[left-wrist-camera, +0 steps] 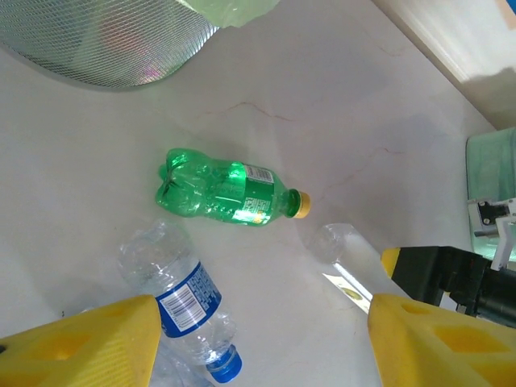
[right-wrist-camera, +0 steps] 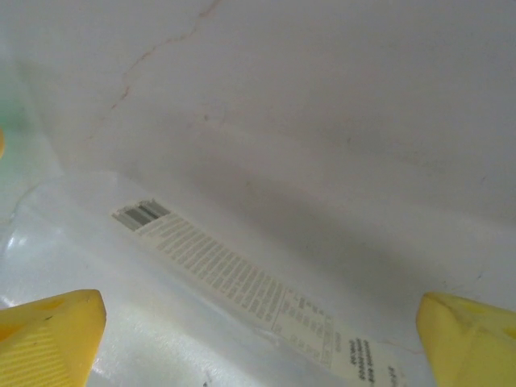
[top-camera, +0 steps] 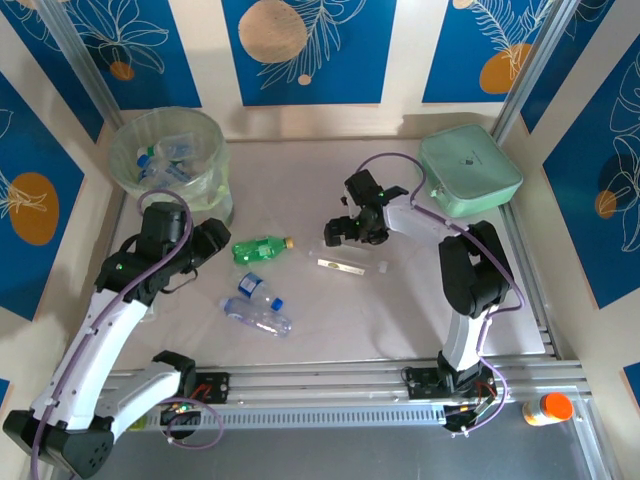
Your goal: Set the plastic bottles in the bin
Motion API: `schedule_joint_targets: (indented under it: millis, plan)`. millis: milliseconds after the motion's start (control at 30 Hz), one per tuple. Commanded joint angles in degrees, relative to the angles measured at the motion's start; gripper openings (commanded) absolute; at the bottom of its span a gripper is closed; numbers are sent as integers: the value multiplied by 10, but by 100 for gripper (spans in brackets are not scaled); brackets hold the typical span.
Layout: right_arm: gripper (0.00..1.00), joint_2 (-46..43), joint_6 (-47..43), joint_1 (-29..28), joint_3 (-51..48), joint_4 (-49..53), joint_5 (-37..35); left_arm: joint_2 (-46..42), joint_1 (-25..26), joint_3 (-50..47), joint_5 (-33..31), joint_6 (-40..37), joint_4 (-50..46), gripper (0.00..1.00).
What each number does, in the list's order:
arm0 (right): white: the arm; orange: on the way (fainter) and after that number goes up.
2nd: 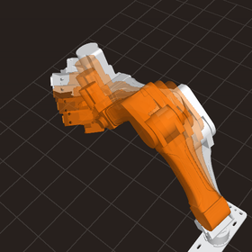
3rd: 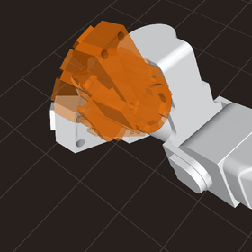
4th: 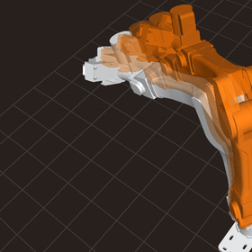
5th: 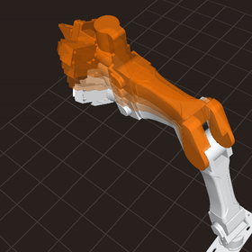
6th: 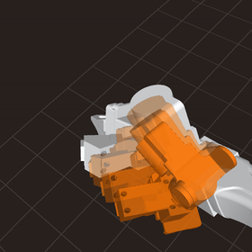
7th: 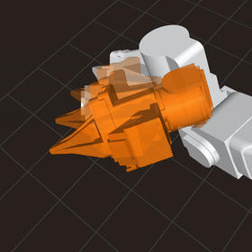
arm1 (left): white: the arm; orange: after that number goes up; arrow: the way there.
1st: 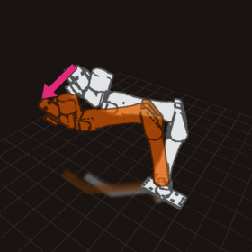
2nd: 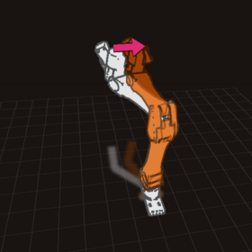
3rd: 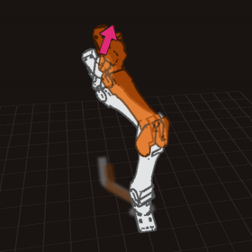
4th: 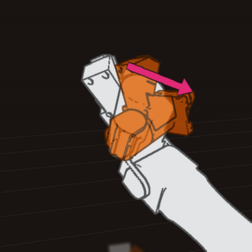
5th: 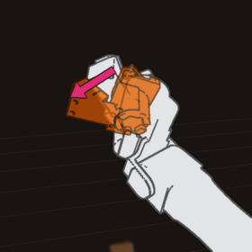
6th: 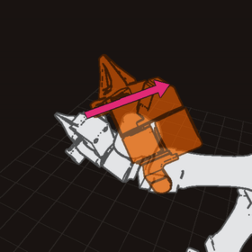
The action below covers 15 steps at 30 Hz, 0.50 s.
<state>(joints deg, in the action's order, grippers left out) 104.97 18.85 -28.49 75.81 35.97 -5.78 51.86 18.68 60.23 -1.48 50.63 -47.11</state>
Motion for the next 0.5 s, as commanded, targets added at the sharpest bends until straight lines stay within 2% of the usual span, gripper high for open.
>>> schedule_joint_targets:
  millis: [0, 233, 333, 467]
  plan:
    - [99, -20, -4, -5, -27, 6, 46, 1, 3, -4, 10, -23, 6, 69]
    - [99, -69, 13, -24, -84, -3, 71, 6, 3, -3, 23, -26, 11, 69]
    - [99, -89, 14, -49, -96, 4, 49, 8, 2, 0, 25, -27, 11, 69]
    - [99, -91, 0, -88, -93, 32, -17, 9, 3, 2, 27, -29, 9, 69]
